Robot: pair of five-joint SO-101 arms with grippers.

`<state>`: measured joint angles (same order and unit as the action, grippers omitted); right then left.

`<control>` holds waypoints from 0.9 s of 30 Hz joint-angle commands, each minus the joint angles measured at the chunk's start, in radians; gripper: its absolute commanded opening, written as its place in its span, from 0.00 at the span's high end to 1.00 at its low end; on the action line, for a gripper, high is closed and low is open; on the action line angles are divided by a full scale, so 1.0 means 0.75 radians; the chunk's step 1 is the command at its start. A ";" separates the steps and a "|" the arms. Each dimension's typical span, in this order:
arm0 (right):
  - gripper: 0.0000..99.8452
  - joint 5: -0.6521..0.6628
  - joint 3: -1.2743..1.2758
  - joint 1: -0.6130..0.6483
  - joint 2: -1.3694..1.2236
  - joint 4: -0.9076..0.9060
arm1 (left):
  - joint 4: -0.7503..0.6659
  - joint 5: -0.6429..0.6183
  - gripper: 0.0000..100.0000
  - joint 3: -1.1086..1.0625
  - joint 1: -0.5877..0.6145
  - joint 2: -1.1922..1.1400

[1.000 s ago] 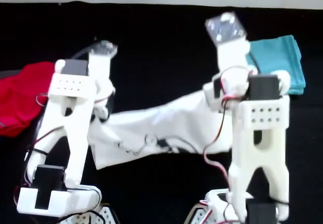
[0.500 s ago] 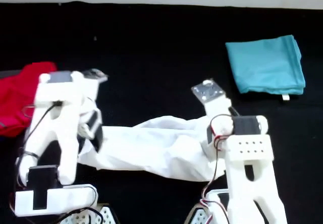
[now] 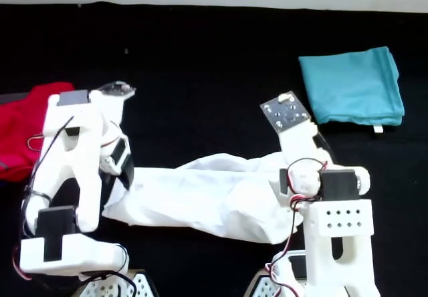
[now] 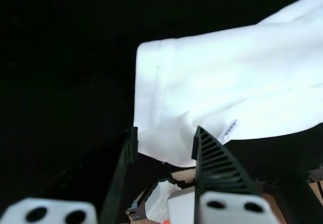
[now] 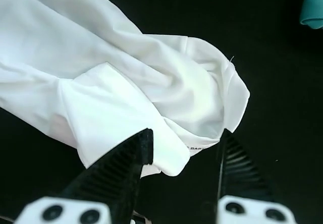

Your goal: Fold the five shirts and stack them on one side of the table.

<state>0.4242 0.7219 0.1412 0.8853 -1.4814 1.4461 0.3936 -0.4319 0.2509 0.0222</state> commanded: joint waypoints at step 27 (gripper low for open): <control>0.63 -0.012 0.154 -0.054 -0.582 0.502 | 0.047 0.016 0.83 0.478 -0.126 -0.627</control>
<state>0.4181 0.8769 0.1089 0.4971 -1.1546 1.4860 0.4150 -0.1220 0.1726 -0.3798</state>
